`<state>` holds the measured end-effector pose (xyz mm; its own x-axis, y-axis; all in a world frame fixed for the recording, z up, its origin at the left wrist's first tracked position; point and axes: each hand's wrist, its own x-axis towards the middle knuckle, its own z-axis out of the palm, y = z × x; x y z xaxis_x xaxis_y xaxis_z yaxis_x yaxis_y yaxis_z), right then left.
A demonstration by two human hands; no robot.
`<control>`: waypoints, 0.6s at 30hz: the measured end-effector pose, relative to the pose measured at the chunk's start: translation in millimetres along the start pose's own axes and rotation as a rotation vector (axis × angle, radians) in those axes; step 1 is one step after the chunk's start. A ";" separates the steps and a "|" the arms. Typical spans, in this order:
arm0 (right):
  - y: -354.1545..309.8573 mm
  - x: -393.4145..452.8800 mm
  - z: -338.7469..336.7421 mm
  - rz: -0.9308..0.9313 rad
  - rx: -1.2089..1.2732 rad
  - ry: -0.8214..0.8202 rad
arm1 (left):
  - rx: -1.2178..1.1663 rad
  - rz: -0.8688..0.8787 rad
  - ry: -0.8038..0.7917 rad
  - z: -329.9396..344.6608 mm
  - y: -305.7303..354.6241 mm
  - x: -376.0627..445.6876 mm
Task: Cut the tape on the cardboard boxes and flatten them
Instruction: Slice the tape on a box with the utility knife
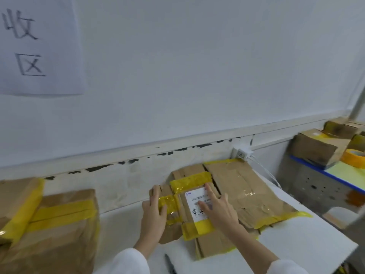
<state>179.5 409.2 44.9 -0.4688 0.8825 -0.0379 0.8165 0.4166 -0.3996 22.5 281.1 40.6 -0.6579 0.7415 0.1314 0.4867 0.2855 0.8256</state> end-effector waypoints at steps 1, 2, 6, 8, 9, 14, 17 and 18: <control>14.3 7.5 -5.2 0.024 0.003 0.002 | 0.027 0.011 -0.029 15.3 8.3 6.5; 29.6 16.3 -9.4 0.039 0.000 0.003 | 0.056 0.008 -0.057 33.0 16.0 13.8; 89.2 58.3 -24.1 0.074 -0.027 -0.041 | 0.133 -0.043 -0.167 109.0 42.8 39.9; 113.5 87.1 -32.3 0.075 -0.037 -0.077 | 0.190 -0.067 -0.160 141.4 53.6 55.6; 122.5 104.6 -38.1 0.064 -0.045 -0.091 | 0.214 -0.074 -0.137 154.9 58.7 66.0; 135.8 189.7 -39.8 -0.011 -0.050 -0.133 | 0.248 -0.077 0.017 195.9 69.8 126.2; 137.2 218.3 -22.1 -0.026 -0.162 -0.172 | 0.428 -0.130 0.045 212.4 58.7 141.3; 139.1 224.1 -16.0 -0.063 -0.260 -0.157 | 0.527 -0.122 0.051 216.5 53.2 140.2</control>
<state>193.4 668.4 -4.6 -0.5506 0.8173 -0.1697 0.8338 0.5289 -0.1583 80.5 531.7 -15.8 -0.7485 0.6571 0.0887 0.6184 0.6435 0.4511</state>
